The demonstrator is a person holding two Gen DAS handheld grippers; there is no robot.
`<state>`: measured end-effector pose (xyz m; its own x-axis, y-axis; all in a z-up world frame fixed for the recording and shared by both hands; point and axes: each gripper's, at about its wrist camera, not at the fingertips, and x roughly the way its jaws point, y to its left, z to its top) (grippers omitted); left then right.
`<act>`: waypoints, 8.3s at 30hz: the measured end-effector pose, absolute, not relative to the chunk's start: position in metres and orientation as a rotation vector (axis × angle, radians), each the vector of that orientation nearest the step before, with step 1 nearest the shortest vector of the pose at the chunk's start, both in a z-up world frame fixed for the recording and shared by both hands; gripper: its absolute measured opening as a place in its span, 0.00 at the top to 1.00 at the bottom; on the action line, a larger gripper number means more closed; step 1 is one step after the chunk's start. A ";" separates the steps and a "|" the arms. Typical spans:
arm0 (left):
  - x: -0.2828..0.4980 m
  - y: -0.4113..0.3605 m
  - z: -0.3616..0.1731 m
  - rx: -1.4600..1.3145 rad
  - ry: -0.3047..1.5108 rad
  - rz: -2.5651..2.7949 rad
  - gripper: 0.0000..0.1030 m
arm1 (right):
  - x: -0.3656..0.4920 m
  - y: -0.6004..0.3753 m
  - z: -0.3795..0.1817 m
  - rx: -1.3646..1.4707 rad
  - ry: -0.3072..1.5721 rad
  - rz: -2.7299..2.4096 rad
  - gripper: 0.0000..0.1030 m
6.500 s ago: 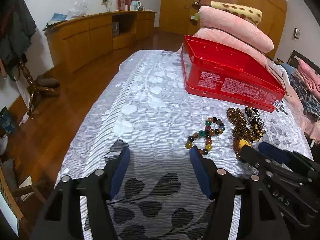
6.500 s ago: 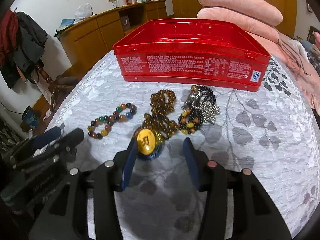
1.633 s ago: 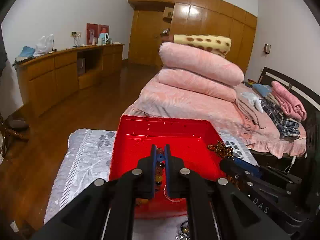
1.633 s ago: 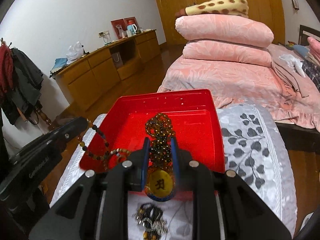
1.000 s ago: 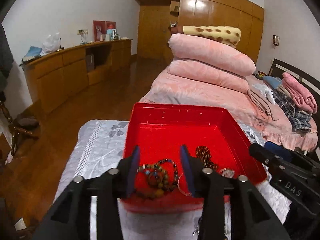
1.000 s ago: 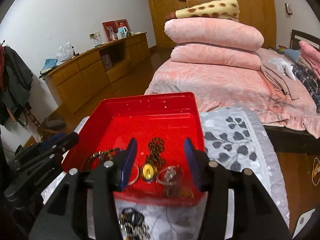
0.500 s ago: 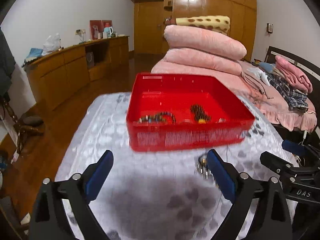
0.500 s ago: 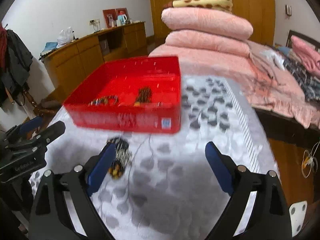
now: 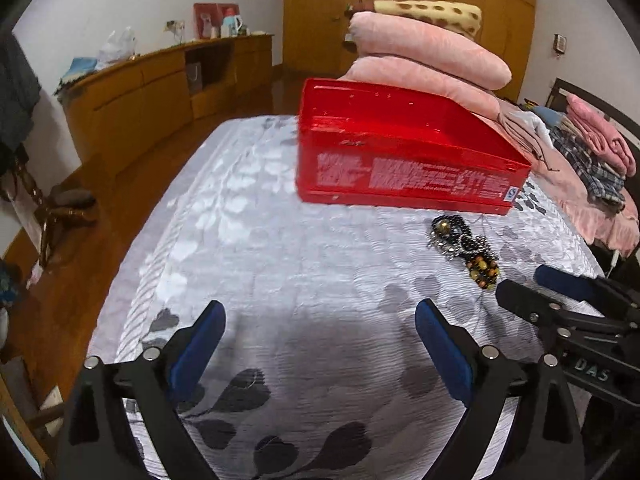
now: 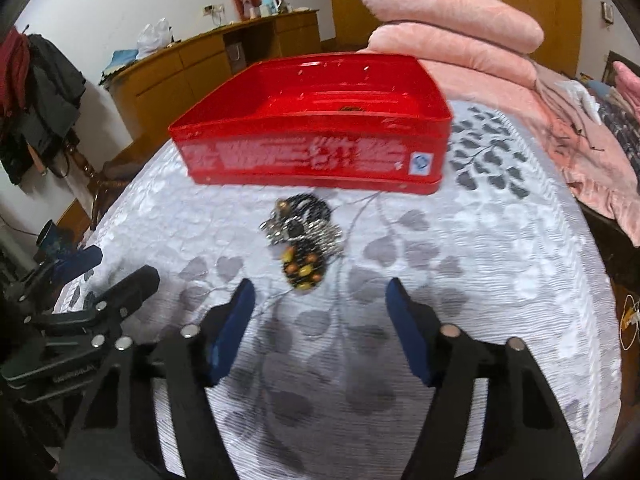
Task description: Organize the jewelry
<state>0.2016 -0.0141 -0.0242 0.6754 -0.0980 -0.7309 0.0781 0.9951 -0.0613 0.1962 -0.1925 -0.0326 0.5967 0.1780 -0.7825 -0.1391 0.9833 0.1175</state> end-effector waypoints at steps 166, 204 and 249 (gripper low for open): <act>0.268 -0.085 0.041 -0.032 0.718 -0.172 0.82 | 0.228 -0.242 0.056 0.097 0.703 0.175 0.89; 0.346 -0.063 0.049 -0.088 0.692 -0.130 0.32 | 0.325 -0.246 0.041 0.084 0.753 0.101 0.55; 0.150 -0.041 0.107 -0.001 0.363 -0.090 0.06 | 0.140 -0.236 0.092 0.015 0.468 0.101 0.05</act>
<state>0.1498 -0.0405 0.1074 0.9310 -0.0880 -0.3543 0.0876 0.9960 -0.0173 0.1399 -0.2360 0.0919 0.8875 0.1004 -0.4497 -0.0936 0.9949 0.0374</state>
